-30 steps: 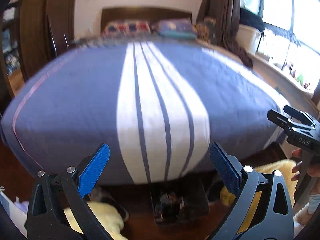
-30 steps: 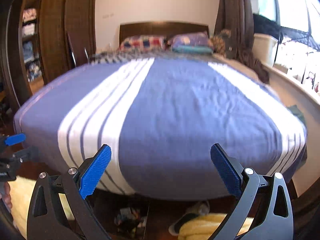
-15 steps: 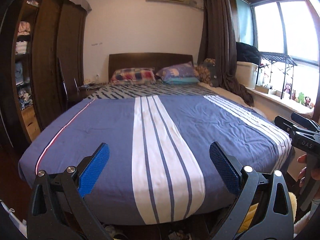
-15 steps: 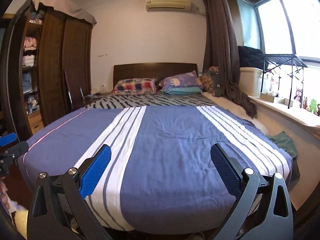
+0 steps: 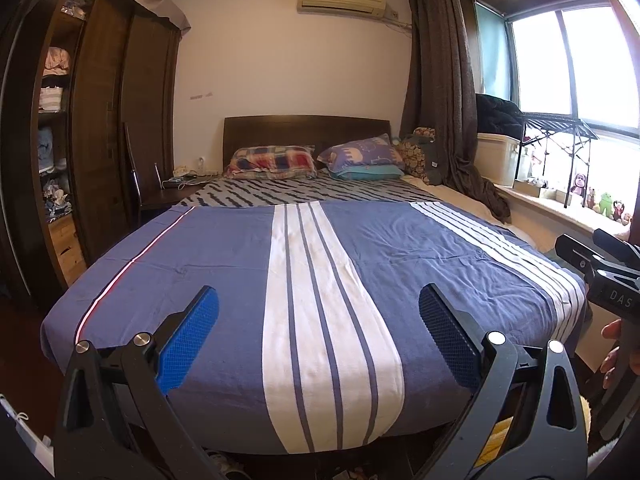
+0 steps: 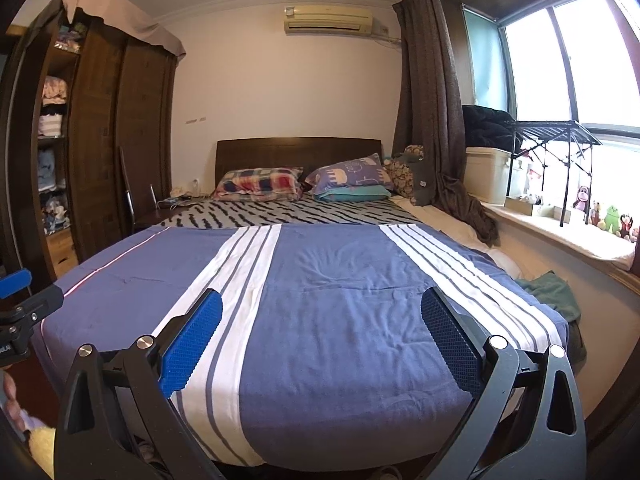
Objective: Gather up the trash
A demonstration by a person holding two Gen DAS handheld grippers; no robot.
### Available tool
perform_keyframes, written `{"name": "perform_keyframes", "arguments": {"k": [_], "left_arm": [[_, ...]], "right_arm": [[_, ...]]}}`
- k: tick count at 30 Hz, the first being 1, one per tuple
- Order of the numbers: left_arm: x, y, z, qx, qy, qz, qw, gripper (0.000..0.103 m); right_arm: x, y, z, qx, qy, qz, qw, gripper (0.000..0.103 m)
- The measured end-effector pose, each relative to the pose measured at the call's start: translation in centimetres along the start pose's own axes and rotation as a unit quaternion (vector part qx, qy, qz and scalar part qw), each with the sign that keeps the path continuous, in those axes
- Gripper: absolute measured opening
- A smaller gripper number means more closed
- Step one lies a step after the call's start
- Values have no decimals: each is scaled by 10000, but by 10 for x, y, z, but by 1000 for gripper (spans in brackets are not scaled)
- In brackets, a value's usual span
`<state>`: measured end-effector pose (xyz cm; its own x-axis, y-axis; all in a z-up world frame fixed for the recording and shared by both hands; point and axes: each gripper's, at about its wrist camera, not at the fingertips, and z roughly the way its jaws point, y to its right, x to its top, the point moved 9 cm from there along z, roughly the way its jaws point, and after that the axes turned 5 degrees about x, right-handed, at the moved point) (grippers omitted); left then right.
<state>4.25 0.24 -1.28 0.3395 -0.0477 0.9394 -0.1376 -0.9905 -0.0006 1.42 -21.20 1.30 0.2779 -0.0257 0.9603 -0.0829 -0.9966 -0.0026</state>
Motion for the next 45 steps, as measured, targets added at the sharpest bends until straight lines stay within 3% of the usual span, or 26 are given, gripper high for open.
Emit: {"name": "perform_keyframes", "arguments": {"k": [45], "left_arm": [[2, -6, -3, 41, 49, -29, 10000, 95]], "right_arm": [[1, -15, 2, 278, -38, 88, 9996, 100]]}}
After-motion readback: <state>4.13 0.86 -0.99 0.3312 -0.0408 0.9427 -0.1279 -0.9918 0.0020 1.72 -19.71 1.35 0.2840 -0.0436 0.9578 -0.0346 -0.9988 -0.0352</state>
